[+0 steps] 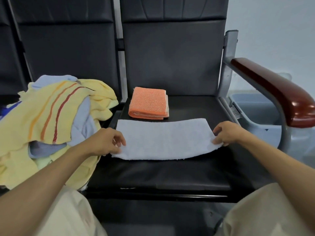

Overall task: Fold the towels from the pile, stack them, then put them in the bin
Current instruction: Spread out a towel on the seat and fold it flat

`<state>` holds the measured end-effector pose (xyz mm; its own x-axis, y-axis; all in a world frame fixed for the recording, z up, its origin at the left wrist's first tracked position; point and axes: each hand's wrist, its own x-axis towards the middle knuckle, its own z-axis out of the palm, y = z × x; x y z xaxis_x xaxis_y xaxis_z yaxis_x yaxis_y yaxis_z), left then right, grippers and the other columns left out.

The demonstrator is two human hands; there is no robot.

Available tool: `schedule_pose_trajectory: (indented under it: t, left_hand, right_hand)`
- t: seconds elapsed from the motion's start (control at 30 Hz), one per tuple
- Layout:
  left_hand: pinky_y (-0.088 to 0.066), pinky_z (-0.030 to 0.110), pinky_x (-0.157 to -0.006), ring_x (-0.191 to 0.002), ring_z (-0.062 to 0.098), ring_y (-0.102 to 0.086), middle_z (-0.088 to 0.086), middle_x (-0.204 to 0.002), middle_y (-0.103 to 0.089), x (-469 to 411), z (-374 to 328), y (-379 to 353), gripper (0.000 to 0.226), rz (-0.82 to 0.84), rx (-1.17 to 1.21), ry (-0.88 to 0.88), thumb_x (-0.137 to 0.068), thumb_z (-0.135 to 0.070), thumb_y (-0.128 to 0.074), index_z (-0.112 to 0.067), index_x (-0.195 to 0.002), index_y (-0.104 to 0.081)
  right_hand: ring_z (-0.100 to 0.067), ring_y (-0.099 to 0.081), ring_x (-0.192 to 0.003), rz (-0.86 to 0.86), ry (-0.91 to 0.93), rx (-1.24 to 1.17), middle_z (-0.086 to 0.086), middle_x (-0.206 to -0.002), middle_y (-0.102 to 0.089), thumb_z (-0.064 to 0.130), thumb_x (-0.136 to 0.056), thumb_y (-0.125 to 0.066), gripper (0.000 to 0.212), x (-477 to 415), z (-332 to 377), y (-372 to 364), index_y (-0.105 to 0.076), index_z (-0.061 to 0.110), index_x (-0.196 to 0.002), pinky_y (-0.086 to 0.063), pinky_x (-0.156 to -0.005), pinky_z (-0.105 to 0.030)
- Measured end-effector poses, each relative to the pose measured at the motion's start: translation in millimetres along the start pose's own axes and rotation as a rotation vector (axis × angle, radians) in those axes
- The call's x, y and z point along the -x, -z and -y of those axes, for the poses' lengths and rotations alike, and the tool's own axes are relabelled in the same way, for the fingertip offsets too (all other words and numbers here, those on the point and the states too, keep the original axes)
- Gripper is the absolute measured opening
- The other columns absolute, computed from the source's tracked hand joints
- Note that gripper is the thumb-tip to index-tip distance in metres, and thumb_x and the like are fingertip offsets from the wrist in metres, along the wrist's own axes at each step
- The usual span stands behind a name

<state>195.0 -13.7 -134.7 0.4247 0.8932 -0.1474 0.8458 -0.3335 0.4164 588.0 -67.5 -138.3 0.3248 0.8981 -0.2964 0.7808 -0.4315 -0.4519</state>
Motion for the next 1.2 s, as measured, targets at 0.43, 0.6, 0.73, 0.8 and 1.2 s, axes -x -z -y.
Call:
schedule_pose_trajectory:
  t: [0.43, 0.6, 0.73, 0.8, 1.2]
  left_hand:
    - [-0.047, 0.029, -0.066, -0.083, 0.016, -0.054, 0.001, -0.084, -0.056, -41.3, -29.9, 83.2, 0.040, -0.562, 0.881, 0.146, -0.084, 0.013, -0.053, -0.023, -0.087, -0.069]
    - [-0.050, 0.026, -0.062, -0.082, 0.019, -0.053, 0.007, -0.086, -0.052, -11.9, -12.1, 35.7, 0.035, -0.366, 0.860, 0.206, -0.085, 0.015, -0.056, -0.016, -0.095, -0.067]
    - [-0.047, 0.015, -0.052, -0.075, 0.017, -0.051, 0.010, -0.089, -0.052, 3.2, -1.0, 19.4, 0.030, -0.278, 0.609, 0.212, -0.083, 0.013, -0.060, -0.009, -0.102, -0.068]
    - [-0.045, 0.009, -0.048, -0.070, 0.017, -0.050, 0.011, -0.087, -0.052, 6.8, 2.2, 22.2, 0.027, -0.264, 0.565, 0.197, -0.082, 0.012, -0.062, -0.007, -0.100, -0.068]
    - [-0.055, 0.033, -0.066, -0.072, 0.018, -0.056, 0.009, -0.095, -0.056, 0.3, 6.2, 5.9, 0.029, -0.018, 0.192, 0.182, -0.077, -0.001, -0.073, -0.021, -0.096, -0.065]
  right_hand:
    - [-0.002, -0.056, -0.070, -0.614, 0.358, -0.515, 0.002, -0.084, -0.065, 0.006, -0.080, -0.073, 0.028, -28.6, 66.1, 66.4, -0.067, 0.014, -0.106, -0.046, -0.070, -0.010]
    - [-0.020, -0.062, -0.077, -0.382, 0.144, -0.520, 0.001, -0.077, -0.062, -0.001, -0.074, -0.077, 0.038, -21.7, 24.5, 30.5, -0.064, 0.003, -0.109, -0.055, -0.087, -0.046]
    - [-0.018, -0.056, -0.065, -0.060, 0.028, -0.434, -0.010, -0.081, -0.057, -0.007, -0.078, -0.072, 0.050, -0.5, 6.8, 14.9, -0.049, 0.003, -0.122, -0.051, -0.051, -0.023]
    - [-0.018, -0.056, -0.063, 0.042, -0.005, -0.385, -0.016, -0.089, -0.057, -0.008, -0.079, -0.071, 0.060, 6.4, 3.4, 12.6, -0.042, 0.001, -0.131, -0.048, -0.048, -0.020]
    - [-0.018, -0.058, -0.061, 0.099, -0.052, -0.102, -0.014, -0.103, -0.057, -0.002, -0.083, -0.068, 0.056, 5.4, 2.8, 3.0, -0.044, -0.001, -0.134, -0.050, -0.053, -0.021]
